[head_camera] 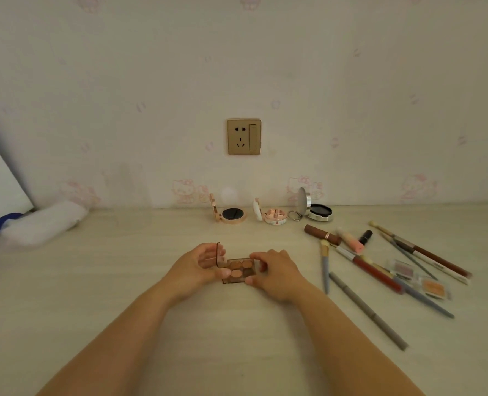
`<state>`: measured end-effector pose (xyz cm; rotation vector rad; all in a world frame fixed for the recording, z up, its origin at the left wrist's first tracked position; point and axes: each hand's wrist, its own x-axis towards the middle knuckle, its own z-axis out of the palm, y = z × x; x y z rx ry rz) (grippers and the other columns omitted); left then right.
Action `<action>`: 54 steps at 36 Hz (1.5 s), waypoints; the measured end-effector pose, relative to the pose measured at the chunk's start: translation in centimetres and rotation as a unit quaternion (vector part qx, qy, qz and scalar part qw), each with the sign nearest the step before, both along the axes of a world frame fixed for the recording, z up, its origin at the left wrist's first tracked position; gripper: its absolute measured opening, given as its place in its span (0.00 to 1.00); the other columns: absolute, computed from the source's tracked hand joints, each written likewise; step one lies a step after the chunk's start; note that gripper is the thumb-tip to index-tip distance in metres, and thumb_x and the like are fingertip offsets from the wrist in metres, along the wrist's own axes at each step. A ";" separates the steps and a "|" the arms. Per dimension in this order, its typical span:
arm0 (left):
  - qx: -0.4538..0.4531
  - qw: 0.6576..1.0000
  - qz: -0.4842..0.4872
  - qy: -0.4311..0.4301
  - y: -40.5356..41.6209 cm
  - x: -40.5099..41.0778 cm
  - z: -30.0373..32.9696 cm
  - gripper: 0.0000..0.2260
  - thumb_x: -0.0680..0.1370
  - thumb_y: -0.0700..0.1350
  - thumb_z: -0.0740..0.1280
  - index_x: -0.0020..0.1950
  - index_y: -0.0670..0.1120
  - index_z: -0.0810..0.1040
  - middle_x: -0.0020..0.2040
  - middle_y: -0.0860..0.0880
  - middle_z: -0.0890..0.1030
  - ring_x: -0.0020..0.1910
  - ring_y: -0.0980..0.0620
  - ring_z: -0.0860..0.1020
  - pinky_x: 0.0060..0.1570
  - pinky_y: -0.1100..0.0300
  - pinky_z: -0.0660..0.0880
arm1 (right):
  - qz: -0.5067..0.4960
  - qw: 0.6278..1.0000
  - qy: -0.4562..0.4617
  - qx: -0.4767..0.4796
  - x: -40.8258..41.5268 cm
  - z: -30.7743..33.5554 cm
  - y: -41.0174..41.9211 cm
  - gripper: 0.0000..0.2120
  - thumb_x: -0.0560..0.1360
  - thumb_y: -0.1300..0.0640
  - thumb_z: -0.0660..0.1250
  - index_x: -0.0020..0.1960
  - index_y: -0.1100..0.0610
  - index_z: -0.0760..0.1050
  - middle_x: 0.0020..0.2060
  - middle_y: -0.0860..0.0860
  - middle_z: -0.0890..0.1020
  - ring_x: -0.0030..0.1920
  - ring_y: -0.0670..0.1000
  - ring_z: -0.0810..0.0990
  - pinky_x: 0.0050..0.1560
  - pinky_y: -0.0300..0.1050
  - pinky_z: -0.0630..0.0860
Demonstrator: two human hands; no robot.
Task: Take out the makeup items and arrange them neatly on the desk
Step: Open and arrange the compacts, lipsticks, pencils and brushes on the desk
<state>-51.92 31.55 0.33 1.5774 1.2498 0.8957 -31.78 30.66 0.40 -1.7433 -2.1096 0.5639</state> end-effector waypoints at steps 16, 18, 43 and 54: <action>-0.024 0.997 0.011 -0.077 3.4 -0.5 0.1 0.28 0.72 0.35 0.72 0.67 0.54 0.68 0.60 0.50 0.76 0.54 0.57 0.79 0.44 0.61 0.80 | -0.025 0.995 -0.095 0.005 -1.3 0.0 3.6 0.28 0.76 0.41 0.59 0.73 0.46 0.59 0.64 0.53 0.70 0.64 0.56 0.66 0.63 0.50 0.64; -0.035 0.996 0.015 -0.086 3.9 -0.7 0.2 0.29 0.73 0.35 0.71 0.69 0.54 0.67 0.60 0.51 0.75 0.55 0.55 0.78 0.43 0.60 0.80 | -0.026 0.994 -0.103 0.010 -1.7 0.1 4.2 0.28 0.76 0.41 0.58 0.74 0.47 0.59 0.66 0.53 0.69 0.65 0.56 0.65 0.65 0.50 0.63; 0.062 0.985 0.161 -0.001 6.0 -0.4 -0.3 0.37 0.73 0.42 0.72 0.76 0.48 0.56 0.66 0.50 0.72 0.48 0.61 0.76 0.36 0.64 0.79 | -0.033 0.991 -0.120 0.047 -3.4 0.0 7.2 0.31 0.78 0.42 0.57 0.75 0.54 0.54 0.67 0.56 0.70 0.67 0.58 0.66 0.65 0.53 0.64; 0.170 0.948 0.268 0.002 0.2 3.7 -0.2 0.03 0.79 0.44 0.63 0.50 0.50 0.75 0.39 0.54 0.78 0.40 0.51 0.77 0.43 0.62 0.71 | -0.119 0.970 0.212 0.030 -1.0 0.2 1.4 0.07 0.78 0.56 0.61 0.54 0.54 0.74 0.40 0.46 0.74 0.43 0.46 0.74 0.39 0.36 0.68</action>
